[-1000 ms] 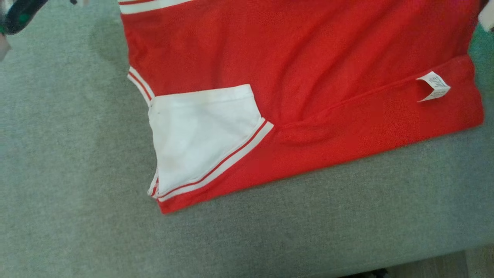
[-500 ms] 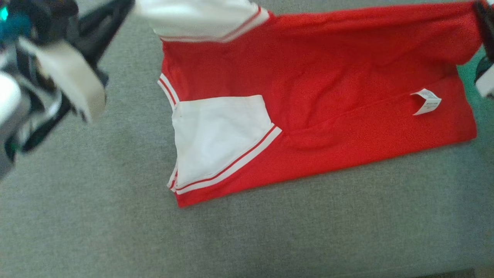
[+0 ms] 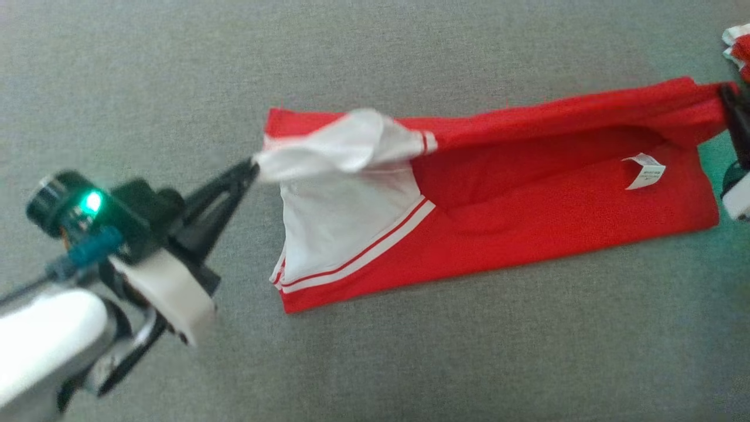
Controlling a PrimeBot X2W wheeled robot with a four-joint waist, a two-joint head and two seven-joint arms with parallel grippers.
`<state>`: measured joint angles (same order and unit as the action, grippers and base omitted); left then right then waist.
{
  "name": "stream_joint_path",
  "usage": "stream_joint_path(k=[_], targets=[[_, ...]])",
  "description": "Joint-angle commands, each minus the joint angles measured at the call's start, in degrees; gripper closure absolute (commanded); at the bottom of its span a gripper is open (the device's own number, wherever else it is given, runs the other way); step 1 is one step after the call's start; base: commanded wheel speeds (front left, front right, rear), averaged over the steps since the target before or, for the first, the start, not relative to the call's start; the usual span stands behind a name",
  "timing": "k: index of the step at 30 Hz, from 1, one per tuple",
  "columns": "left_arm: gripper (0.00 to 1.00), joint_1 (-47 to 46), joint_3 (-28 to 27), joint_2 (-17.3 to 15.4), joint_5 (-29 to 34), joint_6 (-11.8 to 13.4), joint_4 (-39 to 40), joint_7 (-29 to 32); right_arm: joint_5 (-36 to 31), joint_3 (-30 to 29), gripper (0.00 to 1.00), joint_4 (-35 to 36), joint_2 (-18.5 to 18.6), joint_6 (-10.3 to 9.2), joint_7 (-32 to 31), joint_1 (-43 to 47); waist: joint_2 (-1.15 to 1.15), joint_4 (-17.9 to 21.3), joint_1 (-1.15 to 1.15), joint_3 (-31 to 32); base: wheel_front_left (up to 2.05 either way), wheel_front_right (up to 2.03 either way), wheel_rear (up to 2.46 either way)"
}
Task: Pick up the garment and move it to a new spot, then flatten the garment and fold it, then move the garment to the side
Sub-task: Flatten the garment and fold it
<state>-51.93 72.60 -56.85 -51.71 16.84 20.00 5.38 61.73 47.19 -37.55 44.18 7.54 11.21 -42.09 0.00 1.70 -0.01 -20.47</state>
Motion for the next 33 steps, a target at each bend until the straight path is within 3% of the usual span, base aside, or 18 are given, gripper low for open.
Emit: stream_joint_path(k=[1,10,12,13,14,15,16,18,19,20,21,25,33], targets=[[1.0,0.5,-2.3,-2.8,1.2,1.5,2.0,-0.8,-0.8,-1.0,1.0,0.9,2.6,-0.05,1.0,2.9,0.0,-0.1,0.01,0.5,0.0,0.0,0.0],[1.0,7.8,-0.9,0.8,1.9,5.8,2.5,-4.4,-7.5,-5.8,1.0,1.1,1.1,-0.05,3.0,8.5,0.0,-0.2,0.01,0.7,0.0,0.0,0.0],[1.0,9.0,-0.7,2.2,2.2,6.4,1.2,-5.6,-9.1,-7.3,0.92,1.0,0.0,-0.05,3.2,9.4,0.0,-0.2,0.01,0.5,0.0,0.0,0.0],[1.0,9.6,-0.6,3.0,2.3,6.5,0.3,-6.1,-9.7,-8.1,0.79,1.0,-0.7,-0.05,3.3,10.0,0.0,-0.2,0.01,0.4,0.0,0.0,0.0],[1.0,10.2,-0.5,3.8,2.4,6.6,-0.6,-6.6,-10.2,-8.9,0.55,0.9,-1.3,-0.05,3.4,10.6,0.0,-0.2,0.01,0.4,0.0,0.0,0.0],[1.0,10.8,-0.4,4.7,2.5,6.7,-1.5,-7.0,-10.7,-9.6,0.0,0.8,-1.8,-0.05,3.4,11.3,0.0,-0.2,0.01,0.4,0.0,0.0,0.0],[0.94,11.3,-0.4,5.7,2.6,6.7,-2.5,-7.5,-11.1,-10.6,0.0,0.7,-2.2,-0.05,3.4,11.9,0.0,-0.3,0.01,0.4,0.0,0.0,0.0],[0.57,12.1,-0.2,7.2,3.3,6.9,-4.4,-8.4,-12.1,-12.6,0.0,0.6,-2.9,-0.05,3.5,13.5,0.0,-0.4,0.01,0.8,0.0,0.0,0.0],[0.55,12.5,-0.2,8.0,3.4,7.2,-5.3,-9.0,-12.5,-13.8,0.0,0.8,-3.2,-0.05,3.6,14.5,0.0,-0.4,0.01,1.0,0.0,0.0,0.0],[0.42,13.0,-0.2,8.8,3.5,7.6,-6.1,-9.7,-12.7,-15.1,0.0,1.0,-3.4,-0.05,3.6,15.7,0.0,-0.4,0.01,1.2,0.0,0.0,0.0],[0.0,13.4,-0.2,9.6,3.6,8.0,-6.8,-10.5,-13.1,-16.4,0.0,1.3,-3.5,-0.05,3.7,17.0,0.0,-0.4,0.01,1.5,0.0,0.0,0.0],[0.0,15.1,-1.3,11.6,3.5,10.1,-8.4,-13.8,-14.5,-20.9,0.0,2.5,-4.0,-0.05,3.7,21.3,0.0,-0.4,0.01,2.5,0.0,0.0,0.0],[0.0,22.1,-9.0,18.8,6.7,19.8,-12.6,-20.2,-18.6,-34.1,0.0,9.6,-9.7,-0.05,3.8,30.2,0.0,-1.4,0.01,5.4,0.0,0.0,0.0]])
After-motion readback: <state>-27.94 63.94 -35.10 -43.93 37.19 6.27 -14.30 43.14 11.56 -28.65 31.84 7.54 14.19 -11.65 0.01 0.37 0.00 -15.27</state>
